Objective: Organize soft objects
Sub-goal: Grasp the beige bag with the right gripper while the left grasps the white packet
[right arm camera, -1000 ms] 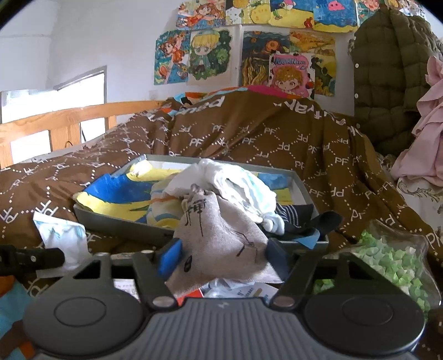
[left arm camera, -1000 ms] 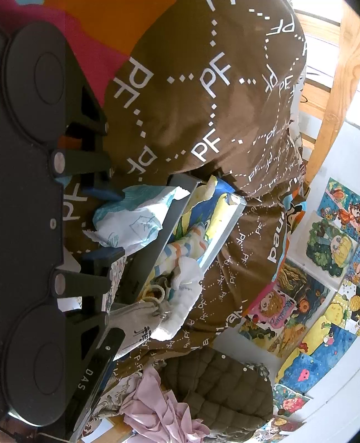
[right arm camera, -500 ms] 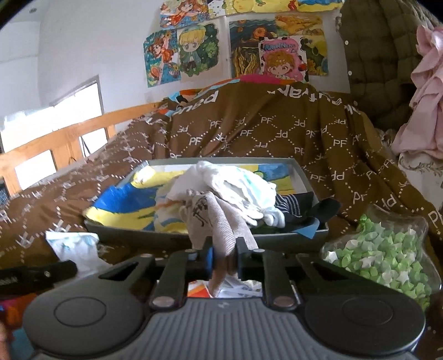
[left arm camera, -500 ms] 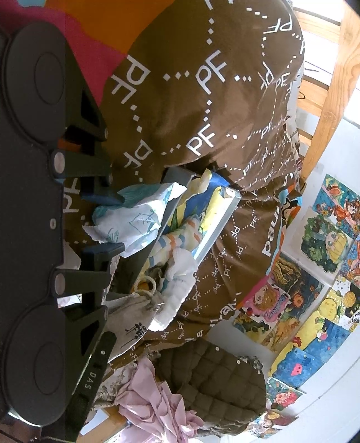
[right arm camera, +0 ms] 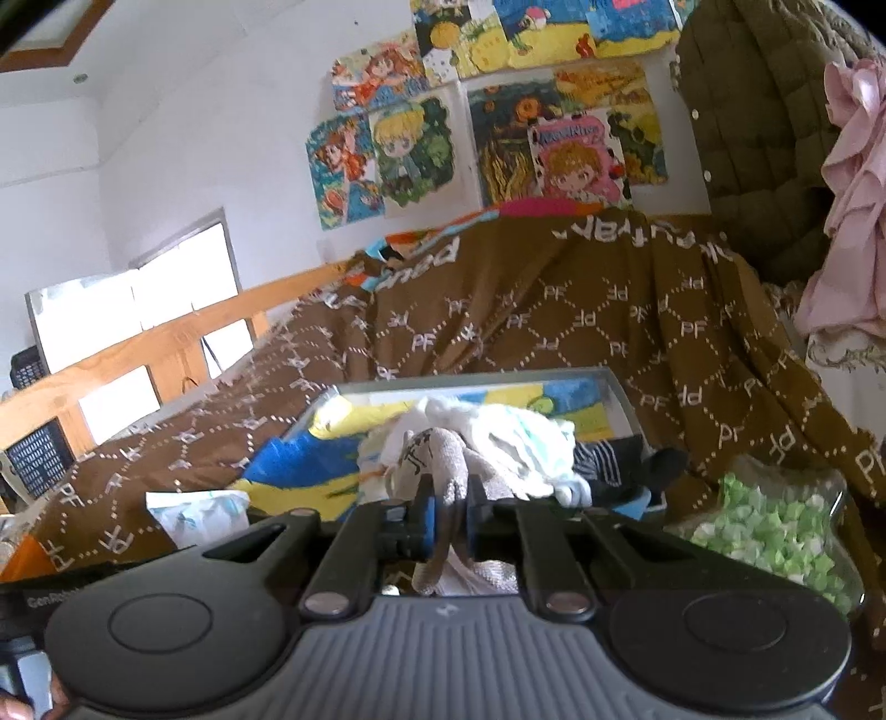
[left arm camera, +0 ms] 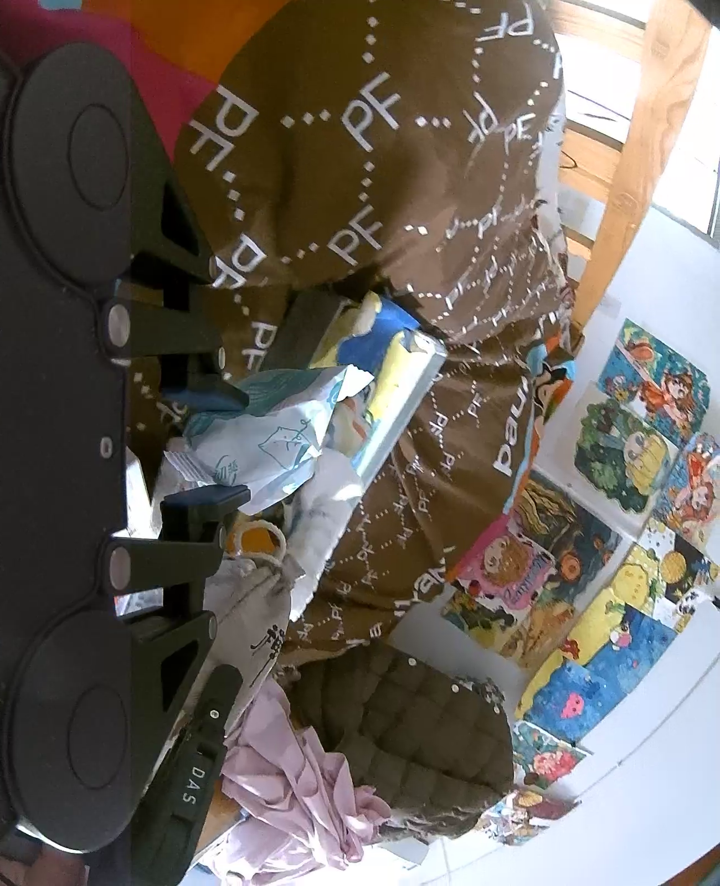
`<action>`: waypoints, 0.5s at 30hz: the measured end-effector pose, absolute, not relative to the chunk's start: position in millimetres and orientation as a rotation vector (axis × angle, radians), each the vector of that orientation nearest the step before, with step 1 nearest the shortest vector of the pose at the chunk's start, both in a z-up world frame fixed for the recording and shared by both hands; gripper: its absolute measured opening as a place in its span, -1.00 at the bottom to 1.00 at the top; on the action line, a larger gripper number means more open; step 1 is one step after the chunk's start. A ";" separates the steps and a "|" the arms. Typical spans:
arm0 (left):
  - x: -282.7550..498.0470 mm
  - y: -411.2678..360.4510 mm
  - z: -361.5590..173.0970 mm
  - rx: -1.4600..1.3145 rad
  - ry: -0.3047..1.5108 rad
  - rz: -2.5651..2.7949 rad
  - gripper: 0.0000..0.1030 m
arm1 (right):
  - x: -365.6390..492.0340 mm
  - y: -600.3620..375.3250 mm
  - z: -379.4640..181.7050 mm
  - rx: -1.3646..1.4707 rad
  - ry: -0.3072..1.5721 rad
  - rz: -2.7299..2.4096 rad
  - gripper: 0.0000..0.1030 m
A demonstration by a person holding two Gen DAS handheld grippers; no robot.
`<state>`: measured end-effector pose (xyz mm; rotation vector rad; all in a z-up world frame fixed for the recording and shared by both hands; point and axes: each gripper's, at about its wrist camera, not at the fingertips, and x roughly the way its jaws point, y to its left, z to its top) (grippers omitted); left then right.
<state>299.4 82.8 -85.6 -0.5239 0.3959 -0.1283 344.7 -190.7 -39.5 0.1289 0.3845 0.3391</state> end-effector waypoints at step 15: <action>295.9 72.7 -57.6 -0.507 0.323 -0.138 -0.41 | 320.2 -208.8 -6.2 0.210 0.224 0.423 -0.80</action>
